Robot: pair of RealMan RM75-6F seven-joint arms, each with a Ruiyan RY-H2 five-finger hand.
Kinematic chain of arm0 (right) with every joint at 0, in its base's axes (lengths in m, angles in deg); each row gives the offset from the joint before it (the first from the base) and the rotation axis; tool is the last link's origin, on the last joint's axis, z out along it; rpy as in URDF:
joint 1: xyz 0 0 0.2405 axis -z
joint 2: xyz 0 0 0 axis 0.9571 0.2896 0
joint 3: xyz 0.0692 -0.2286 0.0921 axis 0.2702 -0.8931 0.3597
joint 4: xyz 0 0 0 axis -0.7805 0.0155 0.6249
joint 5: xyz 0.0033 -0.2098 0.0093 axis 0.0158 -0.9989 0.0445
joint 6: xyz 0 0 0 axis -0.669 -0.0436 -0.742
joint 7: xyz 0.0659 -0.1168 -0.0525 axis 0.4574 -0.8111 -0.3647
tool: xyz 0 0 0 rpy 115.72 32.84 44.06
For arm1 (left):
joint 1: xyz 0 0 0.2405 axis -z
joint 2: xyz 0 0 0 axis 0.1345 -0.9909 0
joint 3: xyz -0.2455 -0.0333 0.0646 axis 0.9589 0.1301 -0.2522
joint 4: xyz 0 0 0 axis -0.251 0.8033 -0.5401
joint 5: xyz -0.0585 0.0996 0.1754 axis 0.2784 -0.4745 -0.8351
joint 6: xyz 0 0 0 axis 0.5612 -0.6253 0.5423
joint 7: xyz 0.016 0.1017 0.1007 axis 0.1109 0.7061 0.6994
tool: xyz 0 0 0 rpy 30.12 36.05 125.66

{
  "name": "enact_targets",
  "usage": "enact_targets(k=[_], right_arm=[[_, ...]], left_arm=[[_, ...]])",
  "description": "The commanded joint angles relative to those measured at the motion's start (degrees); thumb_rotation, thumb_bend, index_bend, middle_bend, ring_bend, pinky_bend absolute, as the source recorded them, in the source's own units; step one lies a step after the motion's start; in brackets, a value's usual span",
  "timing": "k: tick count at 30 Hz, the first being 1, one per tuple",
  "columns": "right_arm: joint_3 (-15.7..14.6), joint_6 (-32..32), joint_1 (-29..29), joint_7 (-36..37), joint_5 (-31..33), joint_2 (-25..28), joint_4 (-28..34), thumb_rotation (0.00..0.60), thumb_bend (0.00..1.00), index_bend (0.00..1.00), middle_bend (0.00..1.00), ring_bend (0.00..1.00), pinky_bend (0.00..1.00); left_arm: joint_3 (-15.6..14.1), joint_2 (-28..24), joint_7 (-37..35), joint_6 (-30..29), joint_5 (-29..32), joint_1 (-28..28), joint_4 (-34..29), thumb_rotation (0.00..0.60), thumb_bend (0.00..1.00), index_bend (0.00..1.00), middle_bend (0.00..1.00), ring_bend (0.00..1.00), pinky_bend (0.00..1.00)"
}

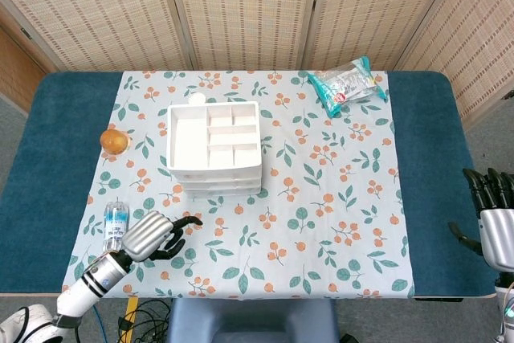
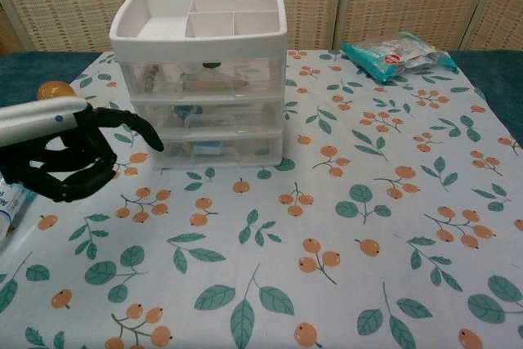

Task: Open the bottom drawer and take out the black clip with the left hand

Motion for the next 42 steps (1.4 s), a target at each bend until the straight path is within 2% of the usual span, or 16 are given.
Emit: enact_targets(k=[1,6,9,18,28,42], right_arm=[[0.0,0.0,0.1,0.1,0.1,0.0,-0.1,0.600,0.23,0.00,0.12,0.02,0.00],[0.0,-0.2,0.3,0.1,0.4,0.0,-0.1,0.600,0.24,0.00,0.12,0.03,0.00],[0.1,-0.2,0.3,0.1,0.6,0.1,-0.1,0.600,0.24,0.00,0.12,0.03,0.00],[0.1,-0.3,0.4,0.0,0.7,0.3,0.0,0.600,0.24,0.00,0.12,0.03,0.00],[0.3,-0.1,0.3,0.1,1.0,0.1,-0.2,0.600,0.24,0.00,0.12,0.04,0.00],[0.5,0.3,0.1,0.1,1.6,0.0,-0.6,0.600,0.24,0.00,0.12,0.04,0.00]], left_arm=[[0.0,2.5,-2.8,2.7,1.8,2.2,1.5,0.600,0.54,0.19,0.84,0.92,1.00],[0.2,5.8,-4.8,4.9,4.3,3.9,3.6,0.600,0.54,0.05,0.86,0.94,1.00],[0.2,7.5,-6.8,5.9,5.7,4.6,4.2,0.600,0.54,0.01,0.87,0.95,1.00],[0.8,13.3,-13.5,7.8,10.2,5.8,7.5,0.600,0.55,0.00,0.87,0.95,1.00],[3.1,18.5,-19.1,8.3,15.4,6.0,10.7,0.600,0.55,0.00,0.87,0.96,1.00],[5.4,23.7,-21.1,7.4,19.8,5.0,13.6,0.600,0.55,0.00,0.87,0.96,1.00]])
